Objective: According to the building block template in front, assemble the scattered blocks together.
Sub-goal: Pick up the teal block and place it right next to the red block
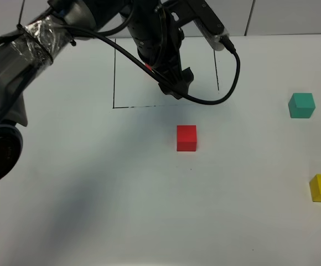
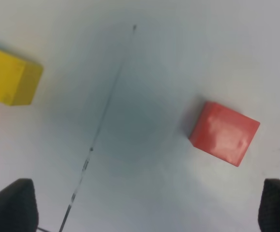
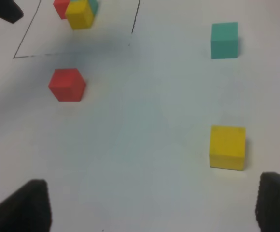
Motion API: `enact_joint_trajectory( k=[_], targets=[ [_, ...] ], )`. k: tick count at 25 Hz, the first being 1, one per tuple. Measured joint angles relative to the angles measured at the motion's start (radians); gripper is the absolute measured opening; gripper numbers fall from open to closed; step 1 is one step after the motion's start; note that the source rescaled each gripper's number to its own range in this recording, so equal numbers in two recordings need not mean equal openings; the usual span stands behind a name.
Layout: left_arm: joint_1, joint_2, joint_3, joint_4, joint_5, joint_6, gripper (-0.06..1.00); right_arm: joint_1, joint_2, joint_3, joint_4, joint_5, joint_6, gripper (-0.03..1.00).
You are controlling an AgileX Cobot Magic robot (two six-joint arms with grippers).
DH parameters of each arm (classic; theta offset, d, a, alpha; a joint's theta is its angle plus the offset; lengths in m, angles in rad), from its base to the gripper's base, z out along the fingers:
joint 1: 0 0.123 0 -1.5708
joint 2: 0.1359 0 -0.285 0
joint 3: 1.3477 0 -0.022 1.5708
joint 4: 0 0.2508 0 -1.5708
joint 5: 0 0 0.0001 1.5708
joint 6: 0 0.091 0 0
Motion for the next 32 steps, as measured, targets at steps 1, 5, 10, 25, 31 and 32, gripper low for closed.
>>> enact_joint_trajectory(
  k=[1, 5, 10, 25, 31, 32],
  targets=[
    [0.008, -0.011, 0.0, 0.0, 0.0, -0.011, 0.95, 0.0, 0.0, 0.0, 0.0, 0.0, 0.0, 0.76],
    [0.046, -0.06, 0.0, 0.0, 0.0, -0.076, 0.94, 0.0, 0.0, 0.0, 0.0, 0.0, 0.001, 0.76],
    [0.111, -0.135, 0.072, 0.0, -0.001, -0.135, 0.92, 0.0, 0.0, 0.0, 0.0, 0.0, 0.001, 0.76],
    [0.388, -0.611, 0.63, 0.056, -0.031, -0.306, 0.71, 0.0, 0.0, 0.0, 0.0, 0.0, 0.004, 0.76],
    [0.428, -0.917, 0.848, 0.232, -0.109, -0.505, 0.7, 0.0, 0.0, 0.0, 0.0, 0.0, 0.004, 0.76],
    [0.428, -0.967, 0.877, 0.255, -0.11, -0.539, 0.7, 0.0, 0.0, 0.0, 0.0, 0.0, 0.004, 0.76]
  ],
)
